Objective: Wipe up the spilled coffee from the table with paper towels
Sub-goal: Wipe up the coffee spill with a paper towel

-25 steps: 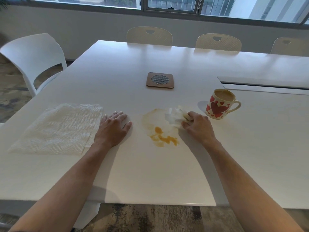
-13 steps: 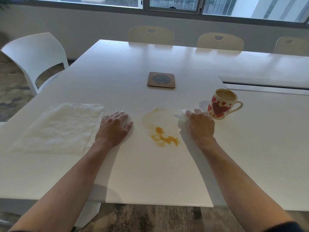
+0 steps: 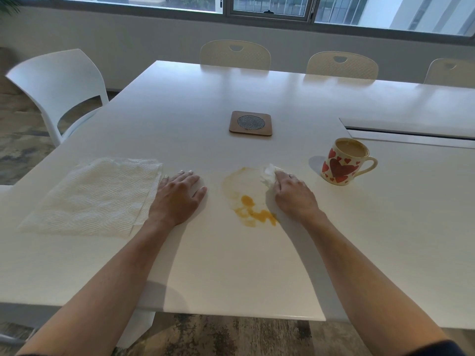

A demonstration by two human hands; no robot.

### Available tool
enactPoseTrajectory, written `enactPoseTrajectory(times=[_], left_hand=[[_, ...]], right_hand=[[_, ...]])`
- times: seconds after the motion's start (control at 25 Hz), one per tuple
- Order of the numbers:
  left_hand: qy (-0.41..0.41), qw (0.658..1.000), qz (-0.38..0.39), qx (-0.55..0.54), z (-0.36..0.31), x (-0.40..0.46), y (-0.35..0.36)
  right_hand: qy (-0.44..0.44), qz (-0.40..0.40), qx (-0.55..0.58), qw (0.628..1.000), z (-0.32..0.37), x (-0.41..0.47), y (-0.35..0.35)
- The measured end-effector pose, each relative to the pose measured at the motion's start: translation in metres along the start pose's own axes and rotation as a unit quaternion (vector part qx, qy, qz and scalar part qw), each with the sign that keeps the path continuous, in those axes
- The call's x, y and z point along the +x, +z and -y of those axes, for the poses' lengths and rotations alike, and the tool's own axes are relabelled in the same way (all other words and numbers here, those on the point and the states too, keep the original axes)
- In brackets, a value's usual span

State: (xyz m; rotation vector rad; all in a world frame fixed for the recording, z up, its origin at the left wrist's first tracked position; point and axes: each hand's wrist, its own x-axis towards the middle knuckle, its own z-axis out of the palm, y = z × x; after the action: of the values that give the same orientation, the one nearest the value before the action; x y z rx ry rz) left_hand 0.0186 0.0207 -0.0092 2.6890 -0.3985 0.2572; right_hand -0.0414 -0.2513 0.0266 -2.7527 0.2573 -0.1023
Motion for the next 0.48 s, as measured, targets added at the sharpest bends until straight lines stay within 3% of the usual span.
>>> enactPoseTrajectory(times=[0.48], left_hand=[[-0.002, 1.000, -0.004, -0.001, 0.001, 0.001, 0.002]], right_hand=[[-0.013, 0.026, -0.045, 0.999, 0.022, 0.035, 0.013]])
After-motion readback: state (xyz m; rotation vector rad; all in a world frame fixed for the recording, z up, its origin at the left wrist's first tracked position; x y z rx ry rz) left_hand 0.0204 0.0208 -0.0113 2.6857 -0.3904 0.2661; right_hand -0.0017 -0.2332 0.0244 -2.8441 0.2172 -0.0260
